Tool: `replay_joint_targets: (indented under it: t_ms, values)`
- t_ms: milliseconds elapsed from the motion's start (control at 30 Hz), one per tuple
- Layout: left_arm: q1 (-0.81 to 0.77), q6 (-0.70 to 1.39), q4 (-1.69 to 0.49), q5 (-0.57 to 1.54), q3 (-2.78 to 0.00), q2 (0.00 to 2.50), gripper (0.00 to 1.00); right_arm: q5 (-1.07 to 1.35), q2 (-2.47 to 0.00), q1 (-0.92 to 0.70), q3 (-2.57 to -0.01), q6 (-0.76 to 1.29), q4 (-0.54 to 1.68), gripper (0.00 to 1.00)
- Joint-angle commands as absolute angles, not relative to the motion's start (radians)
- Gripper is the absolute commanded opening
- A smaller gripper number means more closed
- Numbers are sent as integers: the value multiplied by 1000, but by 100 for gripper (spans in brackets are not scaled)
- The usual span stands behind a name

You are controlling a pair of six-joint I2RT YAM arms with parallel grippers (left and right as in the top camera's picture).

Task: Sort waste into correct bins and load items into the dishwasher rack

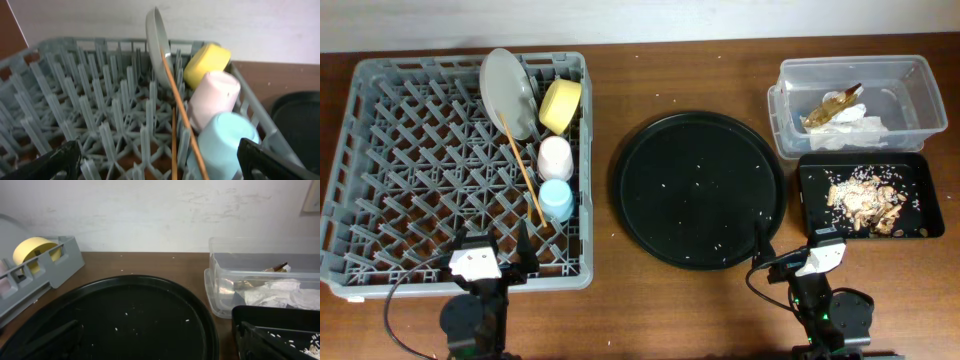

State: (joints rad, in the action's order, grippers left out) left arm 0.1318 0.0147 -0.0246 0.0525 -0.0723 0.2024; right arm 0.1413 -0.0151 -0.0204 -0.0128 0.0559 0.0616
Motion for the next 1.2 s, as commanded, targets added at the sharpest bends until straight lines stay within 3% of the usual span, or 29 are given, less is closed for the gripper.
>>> replay_joint_targets:
  t_ms: [0,1167]
  values:
    - [141,2,-87,4,-8,81,99,150,-6,-28,-6,59,64,98]
    - [138,-5,-83,4,-9,5,99,150,-6,-28,-6,59,64,98]
